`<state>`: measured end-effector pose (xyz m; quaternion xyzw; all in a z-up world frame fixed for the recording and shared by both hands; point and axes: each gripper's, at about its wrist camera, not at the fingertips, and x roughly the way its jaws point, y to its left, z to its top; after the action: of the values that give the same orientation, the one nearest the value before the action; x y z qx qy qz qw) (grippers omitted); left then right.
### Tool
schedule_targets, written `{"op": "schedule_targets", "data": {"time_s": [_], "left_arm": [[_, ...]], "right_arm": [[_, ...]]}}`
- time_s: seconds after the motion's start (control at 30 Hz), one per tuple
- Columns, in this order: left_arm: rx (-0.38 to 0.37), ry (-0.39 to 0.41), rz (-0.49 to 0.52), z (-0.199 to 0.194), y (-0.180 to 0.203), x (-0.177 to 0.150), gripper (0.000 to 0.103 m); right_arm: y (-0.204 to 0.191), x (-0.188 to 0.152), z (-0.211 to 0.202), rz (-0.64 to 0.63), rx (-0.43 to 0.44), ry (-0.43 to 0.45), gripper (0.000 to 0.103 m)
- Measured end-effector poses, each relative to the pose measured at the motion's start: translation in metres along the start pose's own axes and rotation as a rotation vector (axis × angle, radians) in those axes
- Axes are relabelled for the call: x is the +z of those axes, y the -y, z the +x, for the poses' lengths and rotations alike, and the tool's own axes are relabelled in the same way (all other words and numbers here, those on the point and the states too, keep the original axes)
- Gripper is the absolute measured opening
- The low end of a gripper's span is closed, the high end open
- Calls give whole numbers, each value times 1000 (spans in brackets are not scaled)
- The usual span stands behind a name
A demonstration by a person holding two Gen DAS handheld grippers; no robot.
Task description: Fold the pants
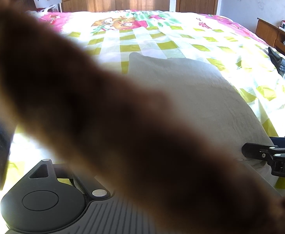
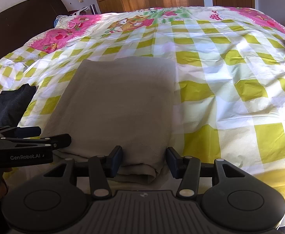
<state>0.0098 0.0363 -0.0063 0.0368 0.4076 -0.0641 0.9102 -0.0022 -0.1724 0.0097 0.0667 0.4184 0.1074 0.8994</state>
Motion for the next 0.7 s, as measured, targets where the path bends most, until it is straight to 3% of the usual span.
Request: {"op": "schedule_targets", "data": {"time_s": [0.23,0.7], "left_arm": [[-11,9,10,-3,2,1,86],[-19,1,18,-2,7,-1,86]], "right_arm": [[-7,4,-6,-18,-12,51,62],[-13,1,-3,-67,-38,57,62]]}}
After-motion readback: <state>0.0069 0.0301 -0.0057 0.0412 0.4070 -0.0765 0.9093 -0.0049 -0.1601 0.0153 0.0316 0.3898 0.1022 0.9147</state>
